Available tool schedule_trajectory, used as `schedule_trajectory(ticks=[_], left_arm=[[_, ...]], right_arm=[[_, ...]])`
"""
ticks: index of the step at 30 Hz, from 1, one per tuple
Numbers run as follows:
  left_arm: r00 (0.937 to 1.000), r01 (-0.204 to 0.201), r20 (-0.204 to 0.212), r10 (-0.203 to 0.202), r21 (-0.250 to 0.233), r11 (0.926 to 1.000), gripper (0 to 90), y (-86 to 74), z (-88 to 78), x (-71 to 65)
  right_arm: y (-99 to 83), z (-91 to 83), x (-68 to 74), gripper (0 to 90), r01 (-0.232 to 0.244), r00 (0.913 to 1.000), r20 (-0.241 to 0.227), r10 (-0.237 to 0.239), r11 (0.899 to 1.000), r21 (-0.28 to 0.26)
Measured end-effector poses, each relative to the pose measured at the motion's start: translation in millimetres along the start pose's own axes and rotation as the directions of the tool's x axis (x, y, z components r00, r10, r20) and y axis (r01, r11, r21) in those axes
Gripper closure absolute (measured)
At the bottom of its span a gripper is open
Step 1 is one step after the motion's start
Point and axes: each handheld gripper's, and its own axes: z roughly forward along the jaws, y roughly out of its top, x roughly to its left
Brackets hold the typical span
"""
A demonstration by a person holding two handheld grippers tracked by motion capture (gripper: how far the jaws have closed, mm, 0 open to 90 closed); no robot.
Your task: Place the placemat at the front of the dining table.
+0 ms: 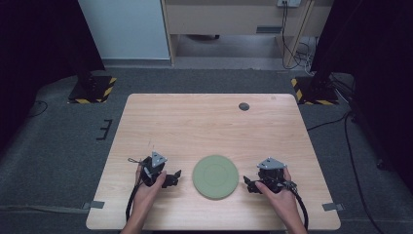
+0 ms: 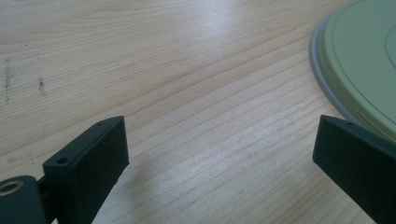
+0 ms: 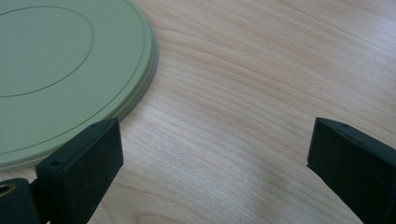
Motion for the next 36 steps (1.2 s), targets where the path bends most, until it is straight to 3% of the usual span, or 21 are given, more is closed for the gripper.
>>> schedule_trajectory(ticks=[4, 9, 21, 29, 36], left_arm=[[0.9995, -0.028, 0.012, 0.028, -0.007, 0.9996, 2.8, 0.7, -1.5, -6.2], [0.9996, -0.017, 0.023, 0.018, -0.022, 0.9996, 2.9, -2.1, -3.0, -9.8], [0.9991, -0.011, 0.042, 0.011, -0.006, 0.9999, 2.8, 0.1, 0.2, -13.6], [0.9951, -0.047, 0.086, 0.047, -0.012, 0.9988, 2.7, 3.0, 1.6, -25.5], [0.9938, -0.053, 0.098, 0.052, 0.002, 0.9986, 2.5, 2.7, 5.0, -29.7]], right_arm=[[1.4, -3.1, 4.2, 5.1, 0.007, 0.9999, -0.013, -0.007, 1.0, -0.001], [4.5, -5.3, 7.3, 5.5, 0.017, 0.9997, -0.019, -0.018, 1.0, -0.015], [4.6, -3.2, 11.8, 6.3, 0.036, 0.999, -0.026, -0.036, 0.999, 0.007], [5.1, -3.0, 15.1, 6.8, 0.039, 0.9988, -0.029, -0.039, 0.999, 0.004], [5.2, 0.8, 20.4, 6.4, 0.055, 0.9977, -0.04, -0.055, 0.998, 0.016]])
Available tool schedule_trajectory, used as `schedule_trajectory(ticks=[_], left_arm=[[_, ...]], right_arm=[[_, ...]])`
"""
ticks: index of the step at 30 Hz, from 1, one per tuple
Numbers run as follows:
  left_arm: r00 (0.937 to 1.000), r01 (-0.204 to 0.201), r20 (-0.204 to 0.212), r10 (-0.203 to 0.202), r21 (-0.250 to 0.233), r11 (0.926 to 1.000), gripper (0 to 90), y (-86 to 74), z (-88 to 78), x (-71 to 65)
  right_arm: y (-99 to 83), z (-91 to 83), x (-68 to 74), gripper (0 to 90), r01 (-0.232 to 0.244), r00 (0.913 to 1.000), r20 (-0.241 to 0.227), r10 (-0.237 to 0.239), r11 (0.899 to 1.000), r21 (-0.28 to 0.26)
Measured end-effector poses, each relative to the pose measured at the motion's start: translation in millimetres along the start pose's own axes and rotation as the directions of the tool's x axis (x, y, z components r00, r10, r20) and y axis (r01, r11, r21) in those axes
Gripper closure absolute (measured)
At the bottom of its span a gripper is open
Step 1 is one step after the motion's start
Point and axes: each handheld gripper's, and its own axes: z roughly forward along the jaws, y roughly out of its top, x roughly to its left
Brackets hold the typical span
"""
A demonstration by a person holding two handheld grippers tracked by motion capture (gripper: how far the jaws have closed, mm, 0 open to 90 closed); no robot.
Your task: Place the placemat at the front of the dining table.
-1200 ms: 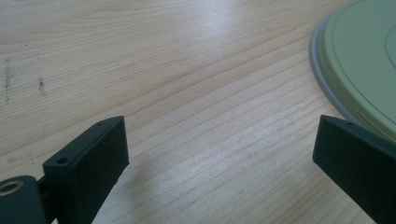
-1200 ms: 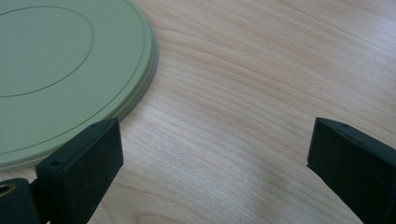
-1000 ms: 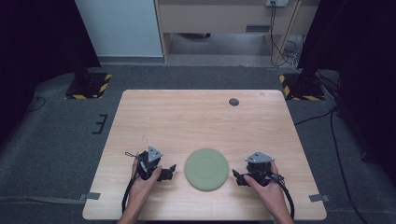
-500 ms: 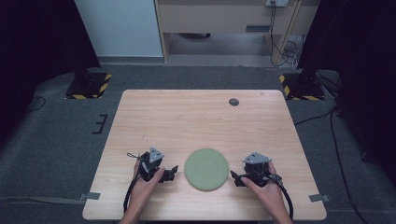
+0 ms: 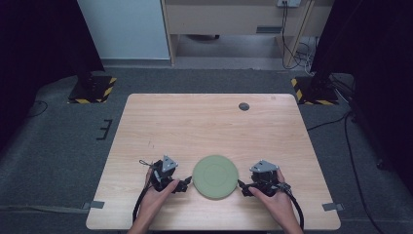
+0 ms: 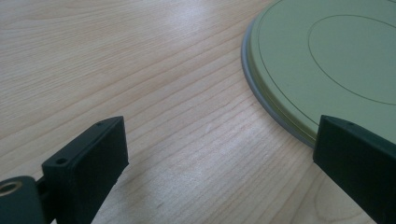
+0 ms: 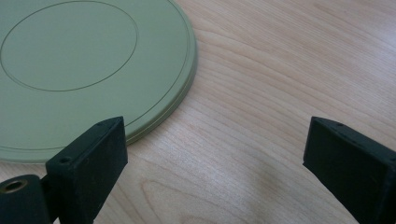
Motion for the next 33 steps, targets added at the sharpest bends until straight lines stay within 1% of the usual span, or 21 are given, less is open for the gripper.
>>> schedule_trajectory(ticks=[7, 11, 12, 15, 17, 22, 26, 33], left_arm=[[0.9998, -0.013, 0.016, 0.013, -0.002, 0.9999, 2.3, 1.4, 1.0, -4.6], [0.9996, -0.021, 0.021, 0.021, 0.01, 0.9997, 2.2, 1.8, 3.0, -6.4], [0.9991, -0.028, 0.032, 0.027, 0.025, 0.9993, 2.2, 2.0, 4.9, -7.6], [0.999, -0.034, 0.032, 0.033, 0.027, 0.9991, 2.2, 2.1, 6.2, -8.8], [0.9992, -0.033, 0.023, 0.033, 0.025, 0.9991, 2.1, 2.1, 7.2, -9.9], [0.9992, -0.036, 0.018, 0.036, 0.02, 0.9991, 1.6, 2.3, 7.7, -9.7], [0.9993, -0.037, 0.006, 0.037, 0.018, 0.9992, 0.8, 3.1, 8.6, -9.7], [0.9994, -0.033, -0.008, 0.033, 0.015, 0.9993, 0.2, 4.0, 9.7, -10.0]], right_arm=[[0.7, 2.0, 3.9, 6.1, 0.014, 0.9999, -0.002, -0.014, 1.0, 0.004], [0.8, 2.2, 5.5, 6.0, 0.011, 0.9999, -0.004, -0.011, 1.0, 0.005], [0.9, 3.0, 6.8, 6.0, 0.014, 0.9999, -0.006, -0.014, 1.0, 0.011], [0.8, 4.1, 7.4, 5.9, 0.02, 0.9998, -0.007, -0.02, 1.0, 0.012], [0.8, 5.8, 8.5, 5.5, 0.027, 0.9996, -0.006, -0.027, 0.999, 0.019], [1.2, 6.0, 8.7, 4.9, 0.024, 0.9997, -0.001, -0.024, 1.0, 0.021], [2.9, 6.3, 10.4, 3.7, 0.018, 0.9996, 0.019, -0.019, 0.999, 0.03], [4.8, 8.2, 10.0, 2.4, 0.009, 0.9992, 0.038, -0.01, 0.999, 0.032]])
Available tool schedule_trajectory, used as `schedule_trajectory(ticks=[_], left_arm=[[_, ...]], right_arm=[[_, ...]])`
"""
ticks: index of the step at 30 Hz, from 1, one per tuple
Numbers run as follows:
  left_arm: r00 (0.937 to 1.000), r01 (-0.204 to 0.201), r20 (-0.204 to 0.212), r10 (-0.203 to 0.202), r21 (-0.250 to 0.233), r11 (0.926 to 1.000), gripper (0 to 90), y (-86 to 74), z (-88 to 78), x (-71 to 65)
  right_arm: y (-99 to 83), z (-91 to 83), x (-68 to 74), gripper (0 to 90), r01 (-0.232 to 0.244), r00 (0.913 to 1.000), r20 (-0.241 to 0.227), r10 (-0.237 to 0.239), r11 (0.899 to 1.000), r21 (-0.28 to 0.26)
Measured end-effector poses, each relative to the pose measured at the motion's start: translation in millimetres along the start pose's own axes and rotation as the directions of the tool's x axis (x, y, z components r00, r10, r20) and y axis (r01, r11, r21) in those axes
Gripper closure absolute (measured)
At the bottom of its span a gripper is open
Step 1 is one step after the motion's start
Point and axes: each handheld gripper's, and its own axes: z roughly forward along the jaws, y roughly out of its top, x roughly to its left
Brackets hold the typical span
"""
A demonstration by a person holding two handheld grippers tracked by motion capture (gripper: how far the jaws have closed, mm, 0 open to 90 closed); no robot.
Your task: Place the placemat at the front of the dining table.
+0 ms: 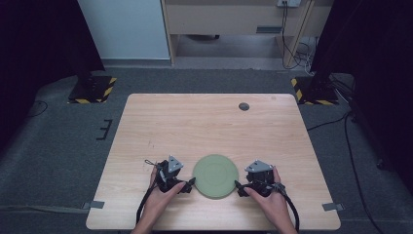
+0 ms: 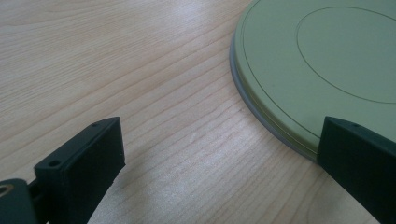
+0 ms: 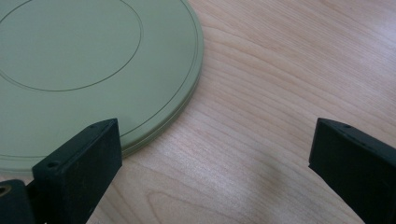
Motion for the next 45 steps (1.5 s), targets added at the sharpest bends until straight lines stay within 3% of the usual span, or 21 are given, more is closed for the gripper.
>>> schedule_trajectory(ticks=[10, 16, 21, 32, 45], left_arm=[[0.9998, 0.012, -0.013, -0.012, -0.008, 0.9999, 0.6, 0.9, 1.7, 2.7], [0.9996, -0.015, 0.023, 0.015, -0.009, 0.9999, 2.6, 1.4, -2.4, 3.3], [0.9996, -0.014, 0.023, 0.015, -0.005, 0.9999, 2.6, 0.5, -1.1, 2.5], [0.9998, -0.015, -0.01, 0.015, -0.001, 0.9999, 0.6, 1.9, 1.0, -0.2], [0.9993, 0.019, -0.032, -0.019, -0.009, 0.9998, 0.0, 3.0, 4.1, 1.8]], right_arm=[[3.6, 4.7, -1.2, 0.8, -0.03, 0.999, 0.035, 0.029, 1.0, 0.001], [1.9, 1.6, -0.1, 4.5, -0.018, 0.9998, 0.008, 0.018, 1.0, 0.0], [1.0, 1.1, 1.6, 4.7, -0.001, 1.0, -0.003, 0.001, 1.0, 0.006], [2.4, 2.6, 1.9, 1.8, -0.008, 0.9999, 0.01, 0.008, 1.0, 0.007], [6.1, 7.7, 0.5, 0.6, -0.042, 0.998, 0.048, 0.042, 0.999, -0.005]])
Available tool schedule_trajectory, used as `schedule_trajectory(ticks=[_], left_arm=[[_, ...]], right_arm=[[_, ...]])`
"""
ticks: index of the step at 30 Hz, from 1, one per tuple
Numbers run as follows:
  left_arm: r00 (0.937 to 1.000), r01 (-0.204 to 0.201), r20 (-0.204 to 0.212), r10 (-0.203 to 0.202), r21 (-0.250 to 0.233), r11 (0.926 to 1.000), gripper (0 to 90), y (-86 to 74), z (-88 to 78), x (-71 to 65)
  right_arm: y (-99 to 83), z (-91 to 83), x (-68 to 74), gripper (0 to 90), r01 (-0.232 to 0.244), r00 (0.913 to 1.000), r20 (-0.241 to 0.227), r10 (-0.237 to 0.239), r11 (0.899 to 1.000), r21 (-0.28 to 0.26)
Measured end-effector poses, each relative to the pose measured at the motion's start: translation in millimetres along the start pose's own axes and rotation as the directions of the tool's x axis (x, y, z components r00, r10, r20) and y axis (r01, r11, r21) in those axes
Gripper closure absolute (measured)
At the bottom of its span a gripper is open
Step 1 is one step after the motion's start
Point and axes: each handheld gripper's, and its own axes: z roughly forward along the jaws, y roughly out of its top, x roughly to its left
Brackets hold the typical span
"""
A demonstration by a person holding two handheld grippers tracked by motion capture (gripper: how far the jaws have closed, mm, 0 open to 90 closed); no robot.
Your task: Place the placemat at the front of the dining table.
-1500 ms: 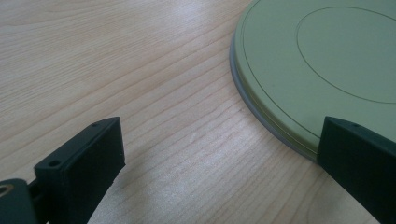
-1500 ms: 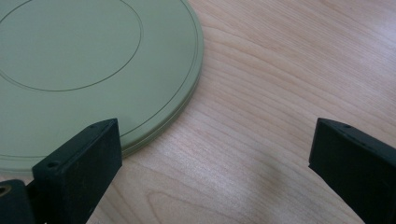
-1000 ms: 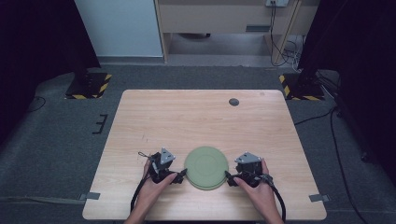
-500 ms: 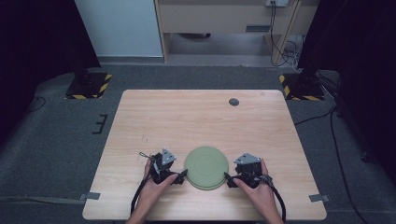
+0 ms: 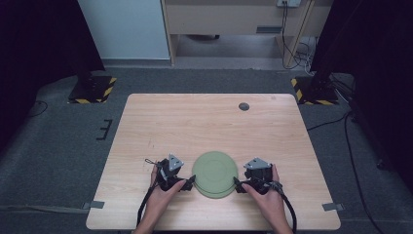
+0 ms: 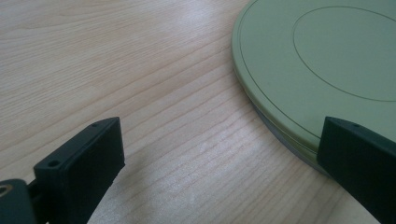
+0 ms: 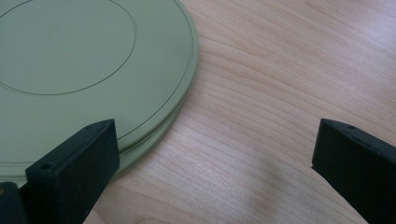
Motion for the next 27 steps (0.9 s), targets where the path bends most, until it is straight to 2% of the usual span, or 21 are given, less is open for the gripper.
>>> schedule_trajectory(ticks=[8, 10, 16, 27], left_arm=[[1.0, 0.002, -0.001, -0.002, -0.008, 1.0, 1.5, 0.1, 0.6, 1.5], [1.0, -0.002, 0.009, 0.002, -0.007, 1.0, 2.8, 0.3, -1.3, 0.2], [0.9993, -0.018, 0.031, 0.019, -0.005, 0.9998, 2.5, 0.0, -2.5, -4.0], [0.9999, -0.004, 0.013, 0.004, -0.006, 1.0, 0.0, 1.1, 0.1, -3.4]], right_arm=[[0.8, 1.2, -0.1, 1.4, -0.004, 1.0, 0.007, 0.004, 1.0, -0.006], [0.0, -0.6, 0.6, 4.3, 0.002, 1.0, 0.001, -0.002, 1.0, -0.012], [-1.3, -4.7, 4.9, 4.0, 0.027, 0.9992, -0.029, -0.028, 1.0, -0.007], [0.5, -1.7, 5.6, 1.8, 0.027, 0.9996, -0.012, -0.027, 1.0, -0.005]])
